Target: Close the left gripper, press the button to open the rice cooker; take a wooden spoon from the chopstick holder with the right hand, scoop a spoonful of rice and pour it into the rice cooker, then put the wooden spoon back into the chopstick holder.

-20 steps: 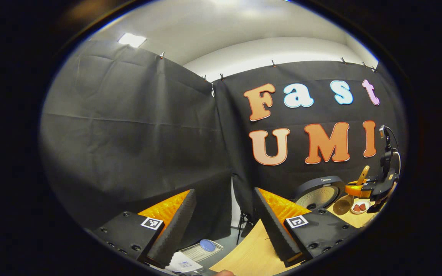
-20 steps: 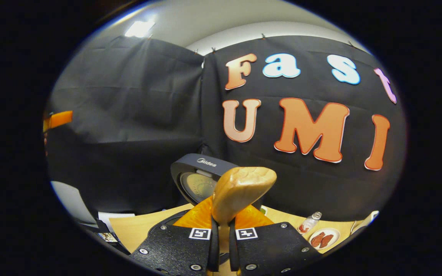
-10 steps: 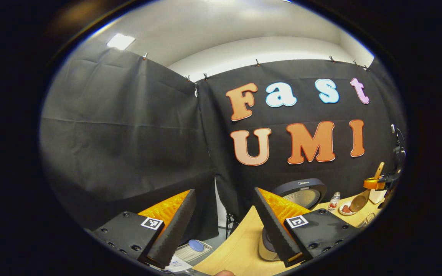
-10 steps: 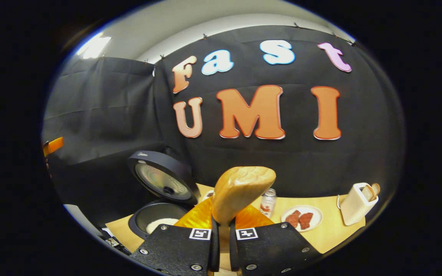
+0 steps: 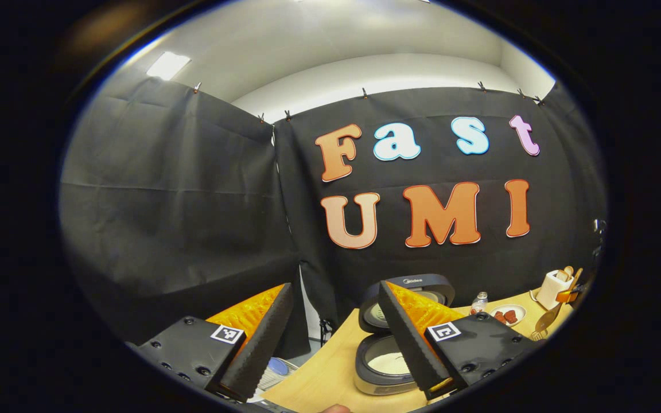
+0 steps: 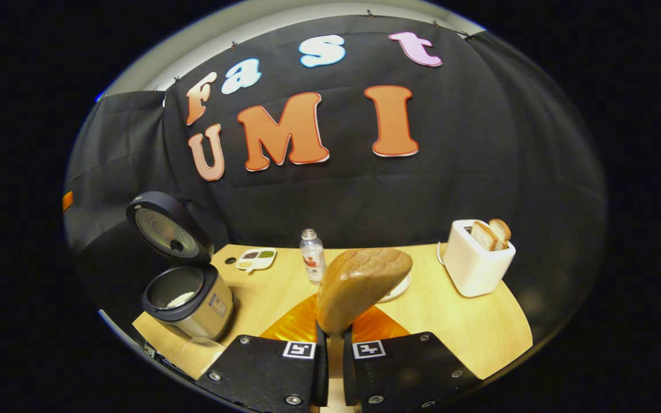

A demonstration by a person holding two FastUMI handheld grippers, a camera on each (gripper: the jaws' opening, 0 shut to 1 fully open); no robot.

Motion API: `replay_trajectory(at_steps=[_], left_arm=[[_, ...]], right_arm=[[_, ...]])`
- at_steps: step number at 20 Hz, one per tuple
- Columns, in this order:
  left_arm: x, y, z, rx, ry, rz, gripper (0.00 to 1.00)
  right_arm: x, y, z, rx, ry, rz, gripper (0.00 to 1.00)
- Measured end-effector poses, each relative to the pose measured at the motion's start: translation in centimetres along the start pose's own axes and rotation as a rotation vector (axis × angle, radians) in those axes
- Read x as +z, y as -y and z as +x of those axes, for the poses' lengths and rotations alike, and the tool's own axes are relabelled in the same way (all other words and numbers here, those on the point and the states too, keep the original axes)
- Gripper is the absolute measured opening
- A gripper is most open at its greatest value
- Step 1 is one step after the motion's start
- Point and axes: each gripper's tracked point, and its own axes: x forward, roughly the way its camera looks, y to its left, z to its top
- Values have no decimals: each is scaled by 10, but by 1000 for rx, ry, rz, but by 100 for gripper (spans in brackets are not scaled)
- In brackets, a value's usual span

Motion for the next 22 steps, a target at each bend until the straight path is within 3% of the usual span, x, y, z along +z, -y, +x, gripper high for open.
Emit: replay_trajectory(at_steps=[3, 8, 12, 15, 16, 18, 19, 20, 21, 22], left_arm=[[3, 20, -4, 20, -10, -23, 100], [4, 56, 9, 38, -37, -55, 100], [-1, 84, 55, -13, -87, -59, 94], [-9, 108, 107, -69, -137, -96, 100], [-14, 114, 124, -82, -167, -109, 94], [-24, 122, 160, -90, -210, -120, 100], [-31, 128, 173, -103, -247, -110, 94], [-38, 136, 187, -128, -276, -110, 99], [-46, 143, 198, -146, -312, -114, 94], [-49, 146, 208, -155, -328, -123, 94]], right_arm=[[-32, 30, 7, -28, -49, 35, 10], [-77, 50, 24, -30, -94, 138, 10], [-105, 54, 31, -59, -150, 215, 10], [-123, 58, 27, -91, -216, 238, 13], [-127, 57, 23, -91, -244, 258, 14], [-126, 68, 12, -134, -254, 269, 19], [-121, 74, 7, -157, -250, 268, 23], [-112, 78, -5, -171, -243, 269, 27], [-104, 80, -14, -179, -229, 270, 26], [-96, 83, -24, -189, -217, 264, 41]])
